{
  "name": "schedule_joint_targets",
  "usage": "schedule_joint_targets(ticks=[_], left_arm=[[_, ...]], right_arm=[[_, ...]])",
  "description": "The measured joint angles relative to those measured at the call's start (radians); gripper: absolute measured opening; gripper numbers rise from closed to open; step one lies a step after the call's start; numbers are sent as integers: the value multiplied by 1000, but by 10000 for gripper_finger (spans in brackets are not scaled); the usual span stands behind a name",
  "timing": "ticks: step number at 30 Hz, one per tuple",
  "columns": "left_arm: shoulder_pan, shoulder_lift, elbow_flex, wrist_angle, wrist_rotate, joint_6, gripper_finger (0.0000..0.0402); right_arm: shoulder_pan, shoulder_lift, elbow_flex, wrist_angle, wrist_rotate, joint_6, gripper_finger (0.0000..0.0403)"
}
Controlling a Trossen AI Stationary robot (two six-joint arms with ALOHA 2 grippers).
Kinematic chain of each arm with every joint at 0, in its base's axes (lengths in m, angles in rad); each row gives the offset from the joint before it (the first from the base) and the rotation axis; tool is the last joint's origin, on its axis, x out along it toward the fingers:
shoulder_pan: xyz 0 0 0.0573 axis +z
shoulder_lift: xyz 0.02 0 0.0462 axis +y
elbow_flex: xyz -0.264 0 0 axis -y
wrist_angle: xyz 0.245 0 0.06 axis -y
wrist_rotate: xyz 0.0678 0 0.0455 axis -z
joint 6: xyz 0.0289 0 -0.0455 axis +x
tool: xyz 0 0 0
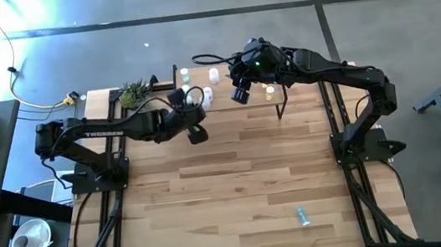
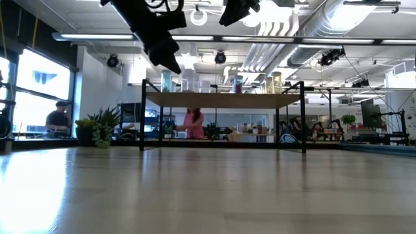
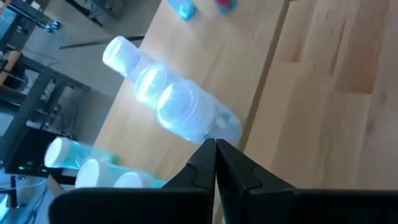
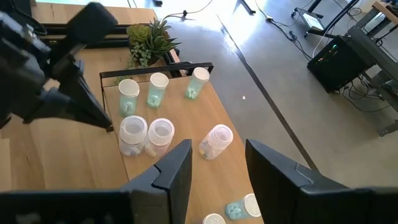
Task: Pick and place medicine bottles onto shelf by color
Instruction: Adjust the transparent pill bottles on the shelf
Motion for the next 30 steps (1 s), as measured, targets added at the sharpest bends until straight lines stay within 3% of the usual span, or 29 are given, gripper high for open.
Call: schedule_joint_targets(ticks=[7, 30], left_arm=[[1, 46, 0, 11, -87, 0, 0], [33, 107, 1, 125, -64, -15, 0]], right_arm=[[0, 0, 0, 0, 0, -1, 142], [0, 0, 0, 0, 0, 0, 142]])
